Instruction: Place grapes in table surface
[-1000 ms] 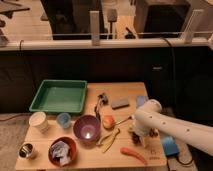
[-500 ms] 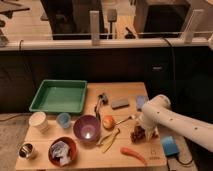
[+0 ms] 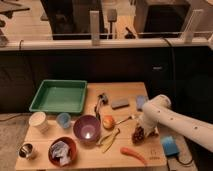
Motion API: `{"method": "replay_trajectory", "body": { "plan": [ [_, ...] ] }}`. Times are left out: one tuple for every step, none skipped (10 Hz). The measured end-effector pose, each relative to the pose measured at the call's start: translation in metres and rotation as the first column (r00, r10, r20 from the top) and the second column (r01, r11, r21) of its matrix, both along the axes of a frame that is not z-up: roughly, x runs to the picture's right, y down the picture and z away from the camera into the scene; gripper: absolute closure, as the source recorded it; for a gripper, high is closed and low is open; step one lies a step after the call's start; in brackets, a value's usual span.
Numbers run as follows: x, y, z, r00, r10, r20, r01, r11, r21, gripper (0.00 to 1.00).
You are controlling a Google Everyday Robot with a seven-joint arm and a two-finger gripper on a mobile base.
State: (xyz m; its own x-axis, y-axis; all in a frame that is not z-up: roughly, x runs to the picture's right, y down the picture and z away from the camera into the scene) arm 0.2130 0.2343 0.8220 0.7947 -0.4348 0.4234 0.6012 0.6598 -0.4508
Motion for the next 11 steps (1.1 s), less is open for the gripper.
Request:
{"method": "replay_trajectory", "body": {
  "plan": [
    [-0.001,0.000,-0.002,1.000,0.008,0.017,-0.008,1.0000,-0.005,1.00],
    [-0.004,-0.001,-0.007,0.999,0.021,0.041,-0.021,0.9998,-0.007,1.00],
    [-0.005,-0.007,-0.020,0.997,0.031,0.066,-0.031,0.9995,0.002,1.00],
    [-0.008,-0.011,-0.029,0.996,0.033,0.080,-0.034,0.9993,0.013,1.00],
    [-0.012,-0.021,-0.046,0.995,0.027,0.095,-0.031,0.9988,0.038,1.00],
    [-0.015,-0.029,-0.064,0.994,0.016,0.107,-0.023,0.9977,0.063,1.00],
    [-0.019,-0.042,-0.090,0.993,0.002,0.118,-0.014,0.9946,0.103,1.00],
    [-0.020,-0.050,-0.106,0.993,-0.006,0.122,-0.010,0.9914,0.130,1.00],
    [-0.022,-0.060,-0.126,0.992,-0.014,0.124,-0.006,0.9866,0.163,1.00],
    [-0.022,-0.071,-0.151,0.992,-0.022,0.122,-0.004,0.9780,0.209,1.00],
    [-0.023,-0.076,-0.163,0.993,-0.027,0.118,-0.001,0.9720,0.235,1.00]
  ]
}}
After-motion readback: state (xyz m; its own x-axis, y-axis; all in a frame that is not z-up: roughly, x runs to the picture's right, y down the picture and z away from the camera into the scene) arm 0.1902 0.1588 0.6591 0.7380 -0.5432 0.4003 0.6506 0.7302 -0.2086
